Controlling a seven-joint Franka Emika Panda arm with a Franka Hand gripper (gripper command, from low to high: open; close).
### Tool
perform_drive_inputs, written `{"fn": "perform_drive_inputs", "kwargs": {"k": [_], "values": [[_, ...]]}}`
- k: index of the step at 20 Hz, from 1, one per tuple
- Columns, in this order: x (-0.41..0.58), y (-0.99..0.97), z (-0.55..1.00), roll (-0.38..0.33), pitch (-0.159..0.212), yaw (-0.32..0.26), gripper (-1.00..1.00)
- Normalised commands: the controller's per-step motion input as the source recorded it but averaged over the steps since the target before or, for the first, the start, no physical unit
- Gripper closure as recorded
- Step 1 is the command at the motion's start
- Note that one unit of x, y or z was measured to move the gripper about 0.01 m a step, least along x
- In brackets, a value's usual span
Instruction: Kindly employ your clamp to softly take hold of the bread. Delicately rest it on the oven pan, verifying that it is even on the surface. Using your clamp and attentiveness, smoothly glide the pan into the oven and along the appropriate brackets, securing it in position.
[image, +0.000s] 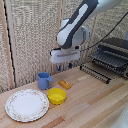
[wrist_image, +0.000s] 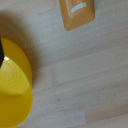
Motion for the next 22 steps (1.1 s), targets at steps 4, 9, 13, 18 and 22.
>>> {"fn": "perform_drive_inputs", "kwargs": {"k": [4, 9, 13, 18, 22], "values": [[0.230, -0.15, -0.36, -0.069, 0.021, 0.099, -1.00], [0.289, -0.14, -0.31, -0.043, 0.000, 0.119, -1.00], [0.201, -0.07, -0.30, -0.040, -0.001, 0.118, -1.00], [0.105, -0.01, -0.31, -0.064, 0.000, 0.134, -1.00], [0.150, 0.01, -0.21, -0.085, 0.038, 0.115, 1.00]]}}
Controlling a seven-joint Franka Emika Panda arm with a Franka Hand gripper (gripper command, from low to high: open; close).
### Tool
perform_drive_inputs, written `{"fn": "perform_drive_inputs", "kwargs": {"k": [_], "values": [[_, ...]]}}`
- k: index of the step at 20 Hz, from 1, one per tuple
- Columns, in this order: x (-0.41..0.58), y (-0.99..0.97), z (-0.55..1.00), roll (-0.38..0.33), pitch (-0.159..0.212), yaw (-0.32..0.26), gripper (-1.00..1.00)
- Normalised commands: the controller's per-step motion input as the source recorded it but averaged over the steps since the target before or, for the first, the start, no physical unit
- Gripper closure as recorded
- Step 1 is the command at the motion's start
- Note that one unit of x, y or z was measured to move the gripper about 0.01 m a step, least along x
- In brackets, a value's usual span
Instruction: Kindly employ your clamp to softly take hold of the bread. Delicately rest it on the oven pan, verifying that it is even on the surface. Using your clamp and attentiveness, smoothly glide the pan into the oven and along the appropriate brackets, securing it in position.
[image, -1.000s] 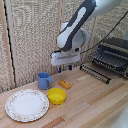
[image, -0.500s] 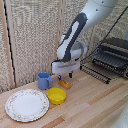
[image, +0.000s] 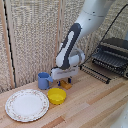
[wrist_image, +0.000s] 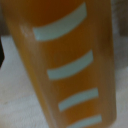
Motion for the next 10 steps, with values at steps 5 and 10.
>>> {"fn": "perform_drive_inputs", "kwargs": {"k": [5, 10], "values": [[0.014, 0.14, -0.09, -0.028, 0.018, -0.001, 1.00], [-0.019, 0.29, 0.03, -0.035, -0.003, -0.038, 1.00]]}}
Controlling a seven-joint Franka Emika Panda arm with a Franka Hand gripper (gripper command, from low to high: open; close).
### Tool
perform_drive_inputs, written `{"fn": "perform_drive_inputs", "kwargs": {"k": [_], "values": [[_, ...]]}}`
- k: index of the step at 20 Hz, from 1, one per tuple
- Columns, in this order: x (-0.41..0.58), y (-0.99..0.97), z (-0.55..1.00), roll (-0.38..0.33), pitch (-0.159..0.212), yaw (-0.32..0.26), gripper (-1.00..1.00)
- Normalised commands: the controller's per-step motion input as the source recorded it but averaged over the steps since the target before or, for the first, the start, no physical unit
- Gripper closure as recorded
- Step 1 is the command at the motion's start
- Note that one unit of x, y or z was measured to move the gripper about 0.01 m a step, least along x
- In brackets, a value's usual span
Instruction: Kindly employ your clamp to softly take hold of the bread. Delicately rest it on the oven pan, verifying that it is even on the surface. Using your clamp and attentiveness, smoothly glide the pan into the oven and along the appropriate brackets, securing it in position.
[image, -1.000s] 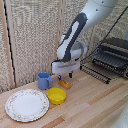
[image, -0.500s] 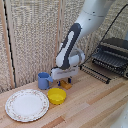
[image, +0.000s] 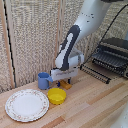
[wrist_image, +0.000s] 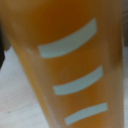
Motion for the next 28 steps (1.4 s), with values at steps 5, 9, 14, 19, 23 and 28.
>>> {"fn": "perform_drive_inputs", "kwargs": {"k": [5, 9, 14, 19, 23, 28], "values": [[-0.015, 0.27, 0.39, -0.038, 0.000, -0.162, 1.00], [-0.054, 0.08, 0.58, -0.033, 0.018, -0.244, 1.00], [0.056, -0.19, 0.94, 0.001, 0.085, -0.270, 1.00], [0.207, -0.16, 0.94, -0.018, 0.056, -0.282, 1.00], [0.178, -0.17, 0.89, -0.011, 0.056, -0.299, 1.00], [0.131, -0.26, 0.83, 0.000, 0.049, -0.292, 1.00]]}}
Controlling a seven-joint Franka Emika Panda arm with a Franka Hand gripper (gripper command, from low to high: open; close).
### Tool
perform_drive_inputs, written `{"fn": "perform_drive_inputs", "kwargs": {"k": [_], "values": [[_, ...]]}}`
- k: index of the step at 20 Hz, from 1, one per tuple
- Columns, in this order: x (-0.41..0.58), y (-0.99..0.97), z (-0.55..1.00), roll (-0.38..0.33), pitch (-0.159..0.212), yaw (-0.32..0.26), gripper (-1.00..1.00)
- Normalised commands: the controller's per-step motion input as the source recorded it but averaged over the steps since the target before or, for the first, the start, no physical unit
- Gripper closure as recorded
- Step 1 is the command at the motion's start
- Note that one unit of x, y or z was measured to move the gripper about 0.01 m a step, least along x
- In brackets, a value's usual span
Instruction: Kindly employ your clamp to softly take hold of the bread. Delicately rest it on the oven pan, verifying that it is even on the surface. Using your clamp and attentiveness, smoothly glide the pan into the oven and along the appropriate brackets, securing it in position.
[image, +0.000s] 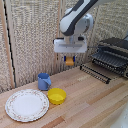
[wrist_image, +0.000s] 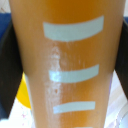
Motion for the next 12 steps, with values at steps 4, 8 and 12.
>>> {"fn": "perform_drive_inputs", "kwargs": {"k": [4, 8, 12], "values": [[0.108, -0.53, 0.78, 0.004, 0.055, -0.223, 1.00], [0.009, -0.70, 0.69, 0.016, 0.064, -0.171, 1.00], [0.000, -0.79, 0.45, 0.011, 0.011, -0.147, 1.00]]}}
